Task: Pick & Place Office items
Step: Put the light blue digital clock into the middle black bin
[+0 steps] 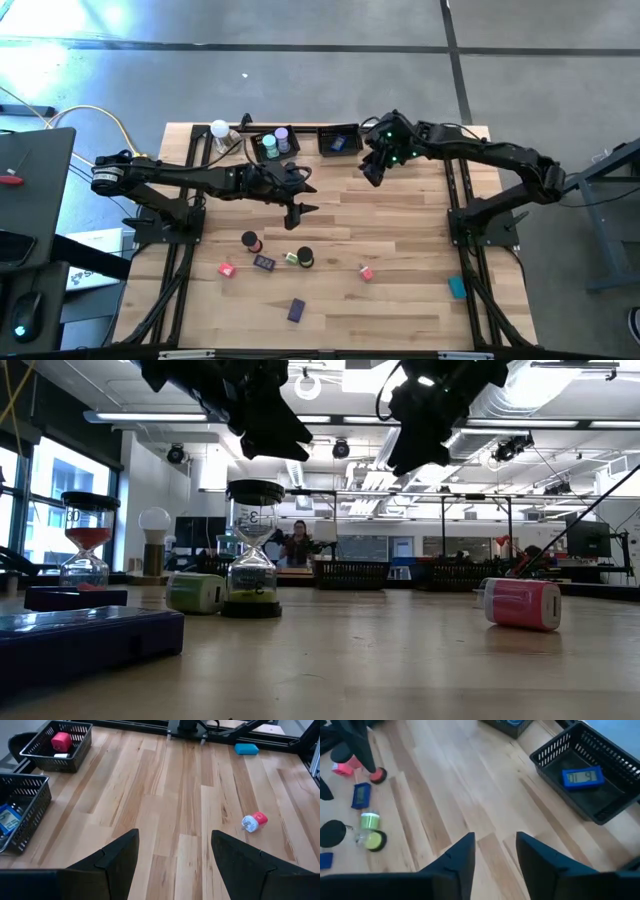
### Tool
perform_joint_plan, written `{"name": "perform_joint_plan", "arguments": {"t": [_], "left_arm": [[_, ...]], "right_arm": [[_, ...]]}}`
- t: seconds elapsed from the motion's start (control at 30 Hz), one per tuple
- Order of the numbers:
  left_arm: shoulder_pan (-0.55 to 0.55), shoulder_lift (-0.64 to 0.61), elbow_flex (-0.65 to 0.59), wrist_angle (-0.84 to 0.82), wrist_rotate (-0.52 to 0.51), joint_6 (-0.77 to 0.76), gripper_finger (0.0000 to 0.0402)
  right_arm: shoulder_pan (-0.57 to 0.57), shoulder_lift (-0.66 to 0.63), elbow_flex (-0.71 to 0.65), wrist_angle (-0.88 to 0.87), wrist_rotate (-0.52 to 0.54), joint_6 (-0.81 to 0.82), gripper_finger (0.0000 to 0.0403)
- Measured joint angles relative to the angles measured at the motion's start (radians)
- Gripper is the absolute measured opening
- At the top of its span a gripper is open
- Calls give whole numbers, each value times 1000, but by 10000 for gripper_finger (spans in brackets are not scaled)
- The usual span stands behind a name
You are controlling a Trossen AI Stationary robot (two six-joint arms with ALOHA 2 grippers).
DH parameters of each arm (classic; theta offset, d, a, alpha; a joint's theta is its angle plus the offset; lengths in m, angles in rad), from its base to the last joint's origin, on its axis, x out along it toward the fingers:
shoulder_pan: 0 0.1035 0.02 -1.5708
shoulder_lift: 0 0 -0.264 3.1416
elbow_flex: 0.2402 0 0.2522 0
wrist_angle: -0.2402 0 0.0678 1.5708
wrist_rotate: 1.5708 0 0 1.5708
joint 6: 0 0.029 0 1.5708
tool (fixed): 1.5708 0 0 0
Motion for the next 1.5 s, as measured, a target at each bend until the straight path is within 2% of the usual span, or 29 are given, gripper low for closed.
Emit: {"name": "perform_joint_plan", "arguments": {"t": [0.13,0.3,0.47,0.67,0.77,0.87,0.97,1.1,1.33,1.5], "left_arm": [[0,0,0,0,0,0,243],[0,0,0,0,0,0,243],[0,0,0,0,-1,0,243],[0,0,0,0,-4,0,243],[0,0,0,0,-5,0,243],[0,0,0,0,-5,0,243],[0,0,0,-8,-4,1,243],[0,0,0,-17,-4,3,243],[0,0,0,-27,-4,21,243],[0,0,0,-46,-3,38,243]], "right_arm": [[0,0,0,-14,6,14,180],[0,0,0,-25,62,20,231],[0,0,0,-31,58,69,264],[21,0,0,-65,143,62,302],[46,0,0,-61,182,4,320],[68,1,0,-77,161,-26,332],[96,0,0,-169,75,-2,336],[156,0,-10,-319,-64,110,337],[338,1,-115,-487,-93,417,337],[484,1,-213,-535,-94,659,337]]}}
